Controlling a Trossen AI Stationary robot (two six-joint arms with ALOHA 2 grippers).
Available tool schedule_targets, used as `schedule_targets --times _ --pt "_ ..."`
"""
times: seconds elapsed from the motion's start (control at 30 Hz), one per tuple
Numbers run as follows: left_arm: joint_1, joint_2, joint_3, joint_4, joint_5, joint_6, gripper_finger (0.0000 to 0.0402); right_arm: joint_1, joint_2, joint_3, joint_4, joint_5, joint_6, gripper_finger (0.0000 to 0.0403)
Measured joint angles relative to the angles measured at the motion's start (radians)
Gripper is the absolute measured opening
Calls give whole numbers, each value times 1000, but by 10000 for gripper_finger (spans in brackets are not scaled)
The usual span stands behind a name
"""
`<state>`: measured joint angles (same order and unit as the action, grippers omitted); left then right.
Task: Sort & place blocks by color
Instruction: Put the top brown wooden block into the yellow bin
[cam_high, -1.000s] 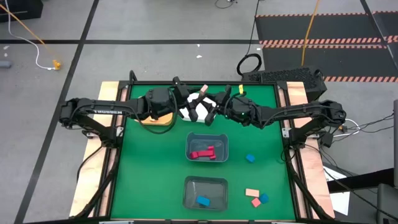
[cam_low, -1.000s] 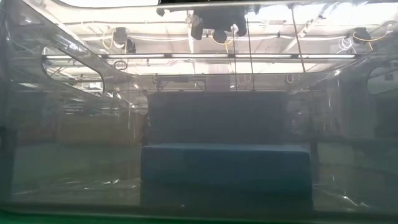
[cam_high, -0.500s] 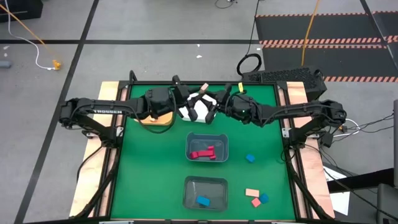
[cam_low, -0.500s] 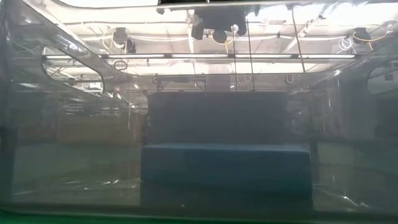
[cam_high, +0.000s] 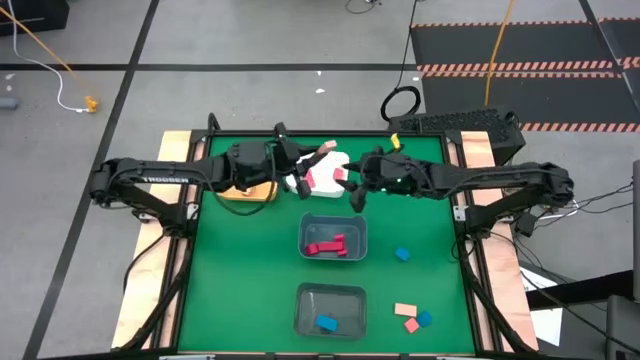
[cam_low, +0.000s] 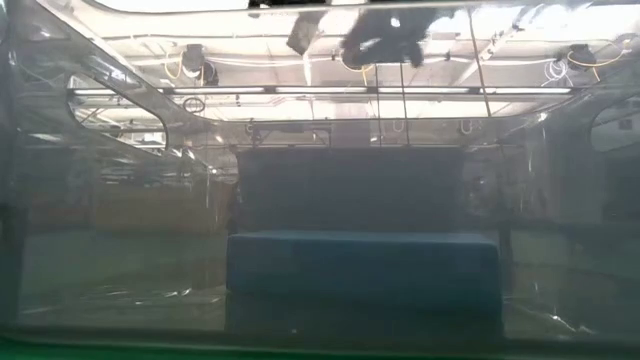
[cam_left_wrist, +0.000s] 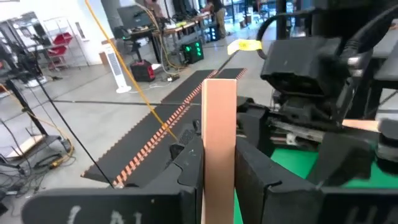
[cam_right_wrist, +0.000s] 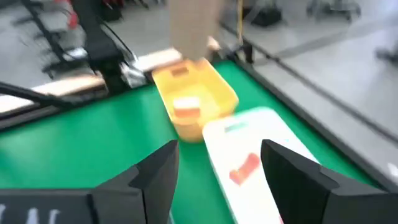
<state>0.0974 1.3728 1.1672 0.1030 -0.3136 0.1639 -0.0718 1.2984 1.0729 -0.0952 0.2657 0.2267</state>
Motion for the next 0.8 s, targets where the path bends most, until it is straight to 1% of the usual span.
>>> schedule_targets --times 0.17,0.23,0.27,0.33,0.37,0.47,0.53,0.6,0.67,0.73,0.8 --pt "35 -49 0 -157 -40 9 56 2 -89 1 -262 5 178 216" --pt "58 -82 -2 -286 -55 -4 56 9 -104 1 -348 -4 274 212" --pt "70 -89 -1 -319 -56 -14 56 11 -111 2 -385 -10 320 211" --pt "99 -107 1 -439 -67 -48 56 22 -115 0 -471 -41 403 208" --pt "114 -111 -1 -511 -76 -67 56 27 -115 0 -495 -59 430 208" --pt "158 -113 0 -675 -81 -117 56 53 -115 -20 -535 -64 486 208" --pt "189 -113 -1 -805 -80 -153 56 70 -115 -50 -522 -64 526 208" --pt "216 -102 -1 -897 -83 -187 56 88 -114 -83 -515 -67 582 208" --pt "239 -96 -11 -960 -82 -219 56 97 -115 -113 -503 -124 679 208" --pt "260 -99 -42 -973 -70 -239 56 100 -114 -139 -507 -232 781 208" --pt "284 -108 -91 -968 -30 -265 56 102 -114 -162 -511 -317 849 208"
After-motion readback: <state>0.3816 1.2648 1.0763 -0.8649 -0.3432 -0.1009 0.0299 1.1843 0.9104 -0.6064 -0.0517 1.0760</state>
